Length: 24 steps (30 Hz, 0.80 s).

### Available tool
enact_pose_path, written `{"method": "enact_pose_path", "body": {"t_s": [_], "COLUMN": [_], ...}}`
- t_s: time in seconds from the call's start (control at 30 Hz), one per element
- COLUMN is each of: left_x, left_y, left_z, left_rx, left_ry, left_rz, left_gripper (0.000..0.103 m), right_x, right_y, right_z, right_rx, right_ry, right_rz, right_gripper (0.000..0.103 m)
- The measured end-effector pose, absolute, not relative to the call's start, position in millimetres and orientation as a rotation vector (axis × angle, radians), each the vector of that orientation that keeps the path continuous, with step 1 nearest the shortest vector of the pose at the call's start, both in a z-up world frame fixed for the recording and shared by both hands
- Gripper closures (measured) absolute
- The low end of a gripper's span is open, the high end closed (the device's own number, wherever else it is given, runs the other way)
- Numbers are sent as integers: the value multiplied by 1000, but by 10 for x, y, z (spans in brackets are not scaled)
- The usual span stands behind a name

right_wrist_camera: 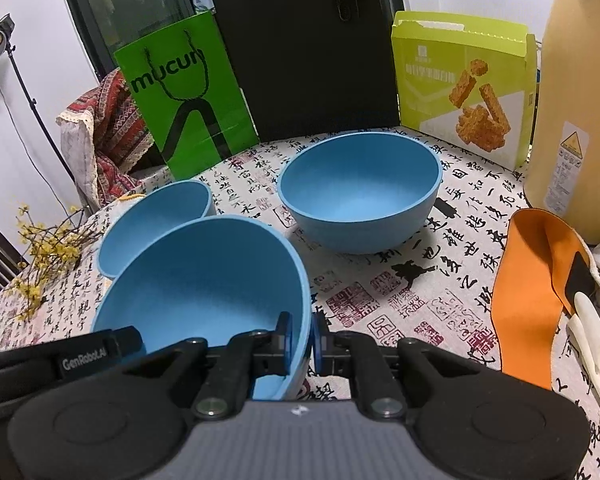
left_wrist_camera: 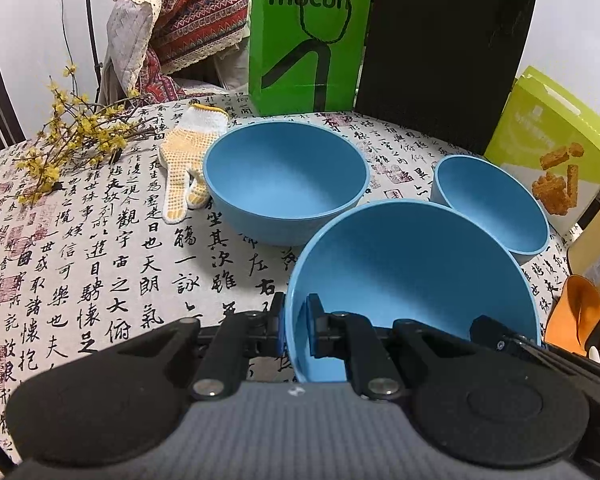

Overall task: Organize plates and bowls
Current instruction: 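Lift the held blue bowl off the table with both grippers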

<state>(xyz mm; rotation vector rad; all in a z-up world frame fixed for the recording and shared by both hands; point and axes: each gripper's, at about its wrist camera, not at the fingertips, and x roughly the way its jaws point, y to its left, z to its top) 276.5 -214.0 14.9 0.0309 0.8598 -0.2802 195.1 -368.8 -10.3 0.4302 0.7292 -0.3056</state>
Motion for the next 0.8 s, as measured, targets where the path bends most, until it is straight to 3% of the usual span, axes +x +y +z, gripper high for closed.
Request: {"method": "enact_pose_path", "body": {"t_s": [0.8], "left_x": [2507], "left_y": [-1912], "left_z": [313], "left_rx": [6], "left_ry": [825], "left_rz": [-284], "left_gripper": [92], "right_x": [1699], "right_y": [-3484], "right_z": [36], "right_rx": [426], "right_ry": [701], "right_rz": [-303], "right_gripper": [93]}}
